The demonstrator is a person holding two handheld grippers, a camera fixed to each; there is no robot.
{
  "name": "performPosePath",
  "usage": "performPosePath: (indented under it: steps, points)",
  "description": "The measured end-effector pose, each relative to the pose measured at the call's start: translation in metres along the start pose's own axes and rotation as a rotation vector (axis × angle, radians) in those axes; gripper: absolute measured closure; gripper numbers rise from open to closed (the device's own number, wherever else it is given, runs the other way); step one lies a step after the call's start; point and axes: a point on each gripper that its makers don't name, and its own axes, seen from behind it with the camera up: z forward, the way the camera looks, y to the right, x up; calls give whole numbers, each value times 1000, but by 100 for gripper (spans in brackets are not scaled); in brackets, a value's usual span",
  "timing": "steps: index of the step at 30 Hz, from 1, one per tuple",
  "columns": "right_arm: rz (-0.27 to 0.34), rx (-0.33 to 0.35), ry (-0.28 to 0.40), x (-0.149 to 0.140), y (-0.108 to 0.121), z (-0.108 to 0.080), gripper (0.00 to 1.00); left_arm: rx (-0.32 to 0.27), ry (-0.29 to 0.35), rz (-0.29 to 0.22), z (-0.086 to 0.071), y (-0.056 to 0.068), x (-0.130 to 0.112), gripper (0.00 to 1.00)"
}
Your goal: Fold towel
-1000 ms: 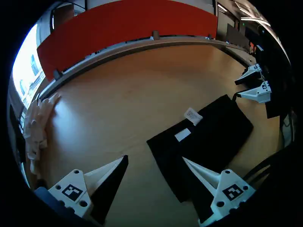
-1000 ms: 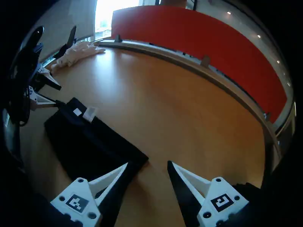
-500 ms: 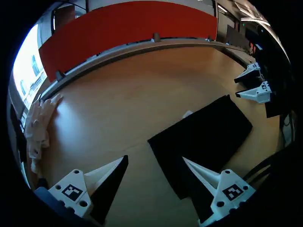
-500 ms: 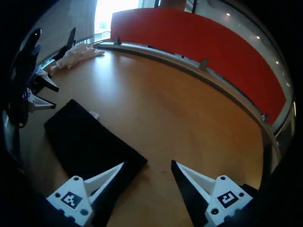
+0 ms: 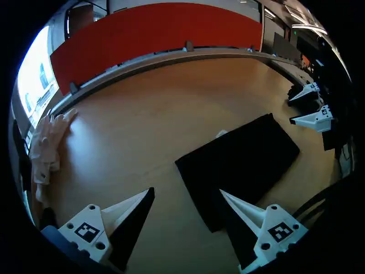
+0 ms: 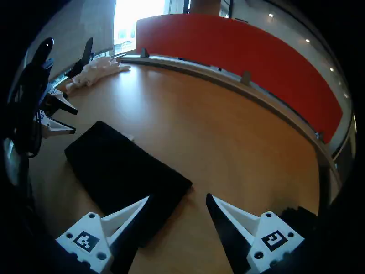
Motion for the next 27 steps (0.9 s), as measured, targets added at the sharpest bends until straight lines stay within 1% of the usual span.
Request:
performPosePath:
  steps: [6, 17, 21, 27]
  points:
    - [4, -1, -1, -11, -11, -14, 14, 1, 3, -24, -10, 4, -10, 6]
    - [20, -9, -6, -28, -25, -35, 14, 12, -8, -67, -27, 9, -35, 6]
    - [20, -10, -5, -31, -28, -38, 14, 15, -10, -78, -31, 10, -42, 6]
    - [5, 8, 1, -31, -34, -38, 13, 29, -4, -100, -37, 7, -47, 6]
